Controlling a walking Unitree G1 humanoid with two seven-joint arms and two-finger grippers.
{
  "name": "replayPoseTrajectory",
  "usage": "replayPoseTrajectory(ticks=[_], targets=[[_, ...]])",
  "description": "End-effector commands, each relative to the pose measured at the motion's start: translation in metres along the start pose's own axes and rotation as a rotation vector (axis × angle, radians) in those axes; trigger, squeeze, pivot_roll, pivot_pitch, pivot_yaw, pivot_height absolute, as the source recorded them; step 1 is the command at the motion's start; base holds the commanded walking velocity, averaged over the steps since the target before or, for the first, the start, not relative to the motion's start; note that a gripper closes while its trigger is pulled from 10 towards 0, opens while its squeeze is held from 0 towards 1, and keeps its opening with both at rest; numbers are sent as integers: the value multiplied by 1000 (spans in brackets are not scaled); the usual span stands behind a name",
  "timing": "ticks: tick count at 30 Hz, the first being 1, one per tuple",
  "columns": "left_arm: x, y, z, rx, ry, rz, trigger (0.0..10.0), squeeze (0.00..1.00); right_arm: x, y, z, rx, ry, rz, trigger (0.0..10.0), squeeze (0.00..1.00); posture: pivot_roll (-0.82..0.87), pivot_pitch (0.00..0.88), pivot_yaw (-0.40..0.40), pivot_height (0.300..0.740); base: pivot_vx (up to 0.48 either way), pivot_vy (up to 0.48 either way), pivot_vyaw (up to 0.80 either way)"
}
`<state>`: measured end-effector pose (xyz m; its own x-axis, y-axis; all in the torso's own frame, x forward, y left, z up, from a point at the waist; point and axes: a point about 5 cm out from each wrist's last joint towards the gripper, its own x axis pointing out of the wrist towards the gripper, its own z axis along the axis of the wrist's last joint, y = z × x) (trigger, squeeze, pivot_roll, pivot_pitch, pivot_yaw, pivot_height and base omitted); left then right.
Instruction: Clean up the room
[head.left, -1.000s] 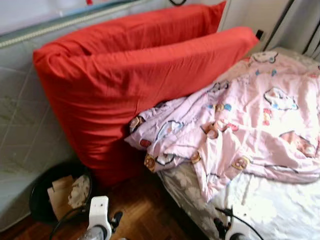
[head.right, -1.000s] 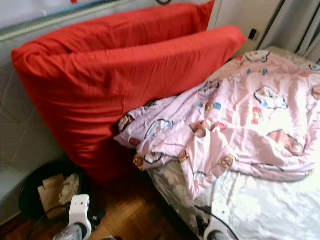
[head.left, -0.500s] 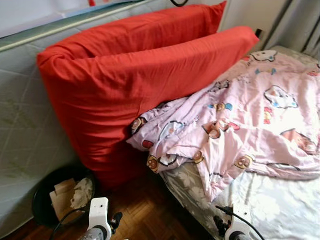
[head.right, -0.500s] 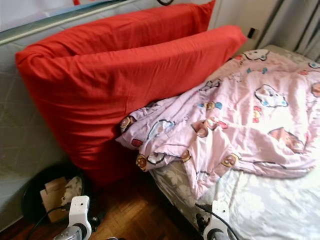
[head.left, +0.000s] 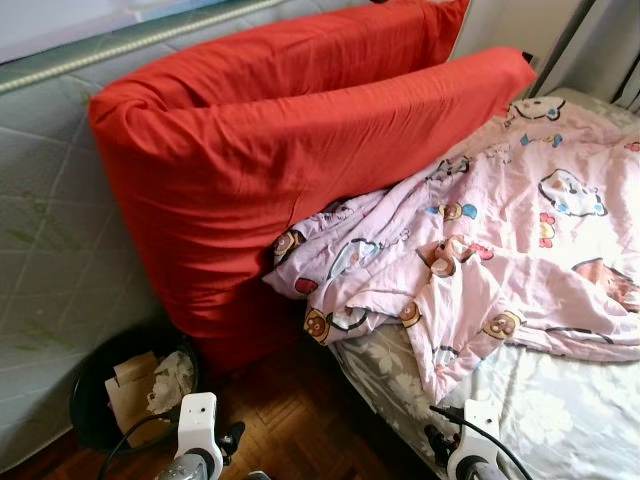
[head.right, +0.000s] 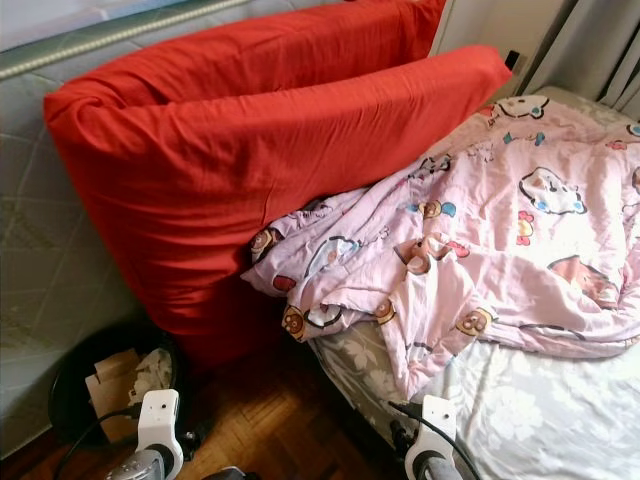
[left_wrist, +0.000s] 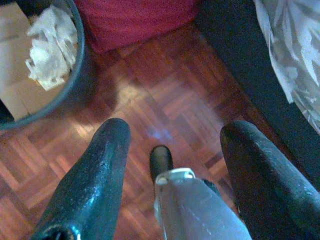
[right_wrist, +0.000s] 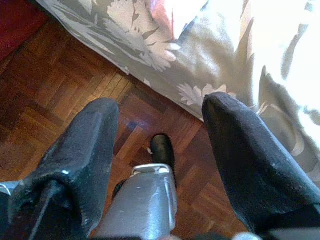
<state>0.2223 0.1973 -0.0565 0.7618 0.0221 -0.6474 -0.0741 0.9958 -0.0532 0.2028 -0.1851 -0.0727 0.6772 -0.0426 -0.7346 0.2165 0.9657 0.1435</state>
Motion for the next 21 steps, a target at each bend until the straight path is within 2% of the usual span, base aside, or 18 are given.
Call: replayPoseTrajectory(ticks=[1,4,6,8,12,13,16,21], targets=[[-2,-1,-7,-13,20,2,10000,0,-2,-5,-8,17,16,-15,10000,0,28,159,-21,740,0,0,0],[-1,-2,-4,-7,11,-2,10000,0,-2,-4,-6,21,9,-13,10000,0,28,159,-21,740,0,0,0],[2,-5,8,-17,-43,-11,10000,0,-1,-3,0,31,-12,-10,10000,0,26,160,-21,740,0,0,0],[2,-5,8,-17,-43,-11,10000,0,-1,-3,0,31,-12,-10,10000,0,26,160,-21,740,0,0,0],[9,-10,42,-37,-172,-41,10000,0,1,-1,9,49,-46,-1,10000,0,27,161,-21,740,0,0,0],[9,-10,42,-37,-172,-41,10000,0,1,-1,9,49,-46,-1,10000,0,27,161,-21,740,0,0,0],[10,-10,59,-61,-257,-48,10000,0,3,5,18,56,-81,33,10000,0,25,162,-18,740,0,0,0],[8,-11,65,-70,-312,-52,10000,0,4,11,25,41,-109,63,10000,0,23,160,-17,740,0,0,0]])
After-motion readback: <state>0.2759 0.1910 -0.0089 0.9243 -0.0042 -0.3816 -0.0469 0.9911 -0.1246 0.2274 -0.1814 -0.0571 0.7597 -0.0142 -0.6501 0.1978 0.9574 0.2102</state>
